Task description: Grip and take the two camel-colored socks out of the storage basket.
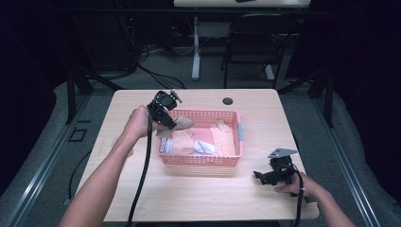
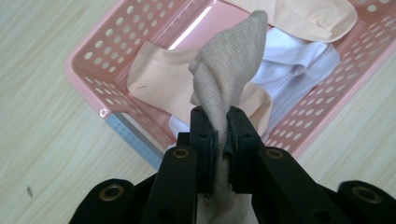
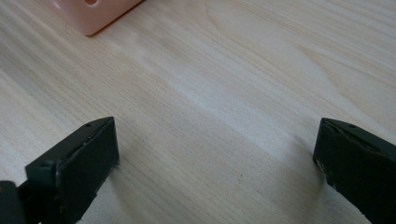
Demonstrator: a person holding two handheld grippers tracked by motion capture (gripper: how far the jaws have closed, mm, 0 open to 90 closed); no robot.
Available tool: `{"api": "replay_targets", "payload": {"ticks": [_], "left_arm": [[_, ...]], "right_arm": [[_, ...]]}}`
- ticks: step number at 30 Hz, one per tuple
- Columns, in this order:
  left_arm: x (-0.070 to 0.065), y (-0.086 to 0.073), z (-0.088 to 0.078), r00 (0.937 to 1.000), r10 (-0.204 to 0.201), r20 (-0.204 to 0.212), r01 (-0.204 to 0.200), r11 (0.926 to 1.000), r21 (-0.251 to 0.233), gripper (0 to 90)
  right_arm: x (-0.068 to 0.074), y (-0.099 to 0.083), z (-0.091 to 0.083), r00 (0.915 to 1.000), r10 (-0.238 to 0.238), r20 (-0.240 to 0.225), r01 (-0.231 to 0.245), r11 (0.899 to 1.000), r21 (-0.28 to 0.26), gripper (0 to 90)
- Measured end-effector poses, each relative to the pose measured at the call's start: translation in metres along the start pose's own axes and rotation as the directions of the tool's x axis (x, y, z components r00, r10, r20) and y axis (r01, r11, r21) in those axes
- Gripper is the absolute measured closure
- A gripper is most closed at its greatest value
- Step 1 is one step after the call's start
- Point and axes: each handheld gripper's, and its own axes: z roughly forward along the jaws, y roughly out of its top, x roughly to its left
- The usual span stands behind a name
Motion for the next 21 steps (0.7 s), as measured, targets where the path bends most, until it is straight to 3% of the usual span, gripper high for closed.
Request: {"api": "replay_targets", "payload": {"ticks": [14,21], "left_arm": [[0.022,-0.023,-0.033,0.9972,-0.060,-0.044,0.058,0.9970,-0.051,82.1],[0.037,-0.043,-0.047,0.9914,-0.116,-0.061,0.111,0.9910,-0.074,82.1]], "right_arm": [[0.000,0.000,0.000,1.0000,0.000,0.001,0.000,1.000,0.000,0.0],[0.000,0.000,0.000,1.0000,0.000,0.000,0.000,1.000,0.000,0.0]]}}
